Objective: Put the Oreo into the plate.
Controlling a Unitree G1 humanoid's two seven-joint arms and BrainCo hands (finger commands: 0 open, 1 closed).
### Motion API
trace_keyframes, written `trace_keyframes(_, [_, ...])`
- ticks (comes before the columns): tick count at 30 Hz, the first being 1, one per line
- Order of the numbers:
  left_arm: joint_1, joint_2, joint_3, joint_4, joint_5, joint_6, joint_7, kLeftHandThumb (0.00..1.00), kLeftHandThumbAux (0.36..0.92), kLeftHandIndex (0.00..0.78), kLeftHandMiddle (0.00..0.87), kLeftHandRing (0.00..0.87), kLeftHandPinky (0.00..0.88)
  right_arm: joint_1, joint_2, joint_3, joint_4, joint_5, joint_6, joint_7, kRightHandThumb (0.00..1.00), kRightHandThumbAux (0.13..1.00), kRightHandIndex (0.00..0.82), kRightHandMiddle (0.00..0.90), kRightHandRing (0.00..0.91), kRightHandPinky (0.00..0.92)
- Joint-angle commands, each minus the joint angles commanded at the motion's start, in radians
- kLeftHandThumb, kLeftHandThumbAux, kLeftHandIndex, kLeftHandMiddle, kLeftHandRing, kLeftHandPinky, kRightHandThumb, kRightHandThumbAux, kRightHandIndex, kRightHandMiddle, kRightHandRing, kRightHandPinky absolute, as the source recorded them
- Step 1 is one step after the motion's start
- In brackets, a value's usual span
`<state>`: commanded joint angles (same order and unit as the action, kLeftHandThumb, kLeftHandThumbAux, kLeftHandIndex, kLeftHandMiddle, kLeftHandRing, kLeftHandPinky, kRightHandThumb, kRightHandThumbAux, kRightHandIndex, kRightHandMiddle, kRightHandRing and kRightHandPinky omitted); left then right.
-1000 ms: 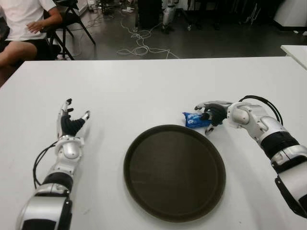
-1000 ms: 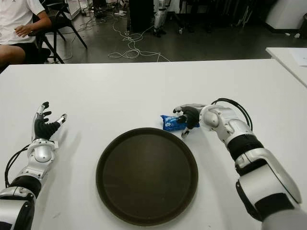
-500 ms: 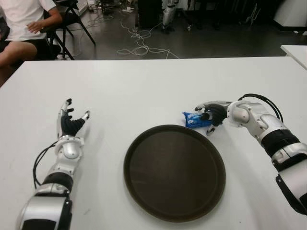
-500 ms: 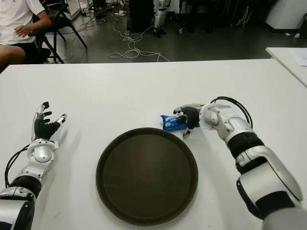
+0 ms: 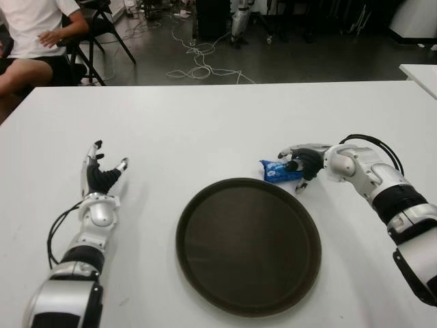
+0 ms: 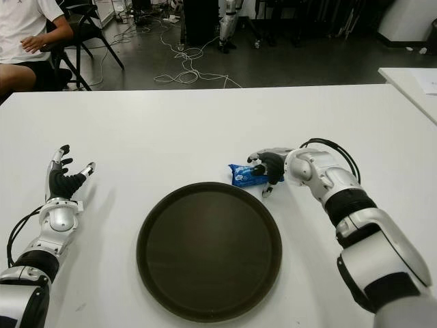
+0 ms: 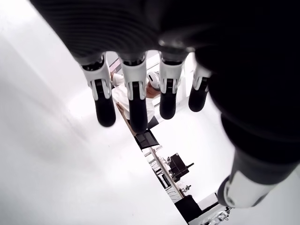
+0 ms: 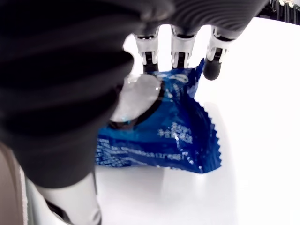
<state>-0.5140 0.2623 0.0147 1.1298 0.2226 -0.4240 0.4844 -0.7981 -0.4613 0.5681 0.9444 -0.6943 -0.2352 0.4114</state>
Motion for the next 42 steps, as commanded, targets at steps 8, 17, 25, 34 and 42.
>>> trace_keyframes(8, [0.002, -0.004, 0.001, -0.003, -0.002, -0.009, 0.0, 0.227, 0.692, 0.067, 0.132, 0.148, 0.18, -0.013, 0.002, 0.017, 0.019, -0.002, -0.022, 0.018, 0.0, 0.864, 0.153, 0.141, 0.141, 0.089])
trace_keyframes(17, [-0.001, -0.004, -0.001, -0.004, 0.003, -0.001, 0.004, 0.21, 0.693, 0.069, 0.123, 0.137, 0.161, -0.028, 0.009, 0.045, 0.044, -0.014, -0.037, 0.029, 0.0, 0.863, 0.128, 0.13, 0.127, 0.078])
trace_keyframes(25, [0.0, -0.005, -0.001, -0.004, 0.002, -0.002, 0.004, 0.205, 0.692, 0.066, 0.12, 0.127, 0.135, -0.039, 0.012, 0.058, 0.062, -0.02, -0.049, 0.033, 0.0, 0.867, 0.123, 0.131, 0.13, 0.089])
trace_keyframes(34, [0.001, -0.002, -0.001, -0.004, 0.001, -0.006, -0.003, 0.24, 0.702, 0.07, 0.123, 0.139, 0.178, -0.048, 0.028, 0.058, 0.104, -0.017, -0.066, 0.004, 0.0, 0.872, 0.125, 0.132, 0.135, 0.091])
trace_keyframes(42, [0.001, -0.003, -0.001, -0.005, 0.001, -0.002, 0.001, 0.254, 0.71, 0.071, 0.126, 0.152, 0.2, -0.05, 0.043, 0.061, 0.121, -0.022, -0.043, -0.024, 0.0, 0.862, 0.125, 0.135, 0.137, 0.093])
